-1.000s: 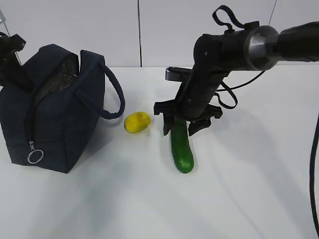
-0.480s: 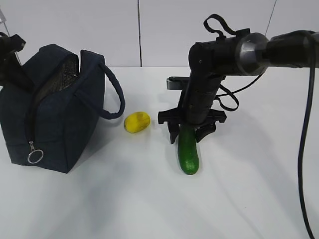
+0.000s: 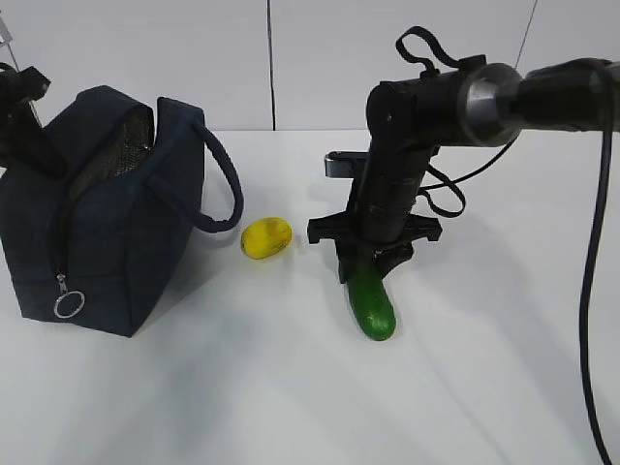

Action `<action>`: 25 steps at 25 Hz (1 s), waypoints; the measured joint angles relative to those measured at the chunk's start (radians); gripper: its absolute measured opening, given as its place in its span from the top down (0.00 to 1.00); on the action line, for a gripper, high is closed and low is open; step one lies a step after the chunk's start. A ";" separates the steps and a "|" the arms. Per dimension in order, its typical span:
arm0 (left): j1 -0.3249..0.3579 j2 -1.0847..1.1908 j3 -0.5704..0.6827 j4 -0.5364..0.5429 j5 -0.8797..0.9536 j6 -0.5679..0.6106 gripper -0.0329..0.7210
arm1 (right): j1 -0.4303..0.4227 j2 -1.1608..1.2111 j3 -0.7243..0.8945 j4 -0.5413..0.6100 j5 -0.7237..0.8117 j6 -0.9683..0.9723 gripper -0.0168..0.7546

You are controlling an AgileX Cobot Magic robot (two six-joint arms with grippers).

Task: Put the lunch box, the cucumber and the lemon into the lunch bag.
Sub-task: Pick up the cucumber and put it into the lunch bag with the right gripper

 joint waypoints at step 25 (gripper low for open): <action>0.000 0.008 0.000 -0.219 0.054 0.057 0.95 | 0.000 0.001 -0.388 0.281 0.243 -0.083 0.54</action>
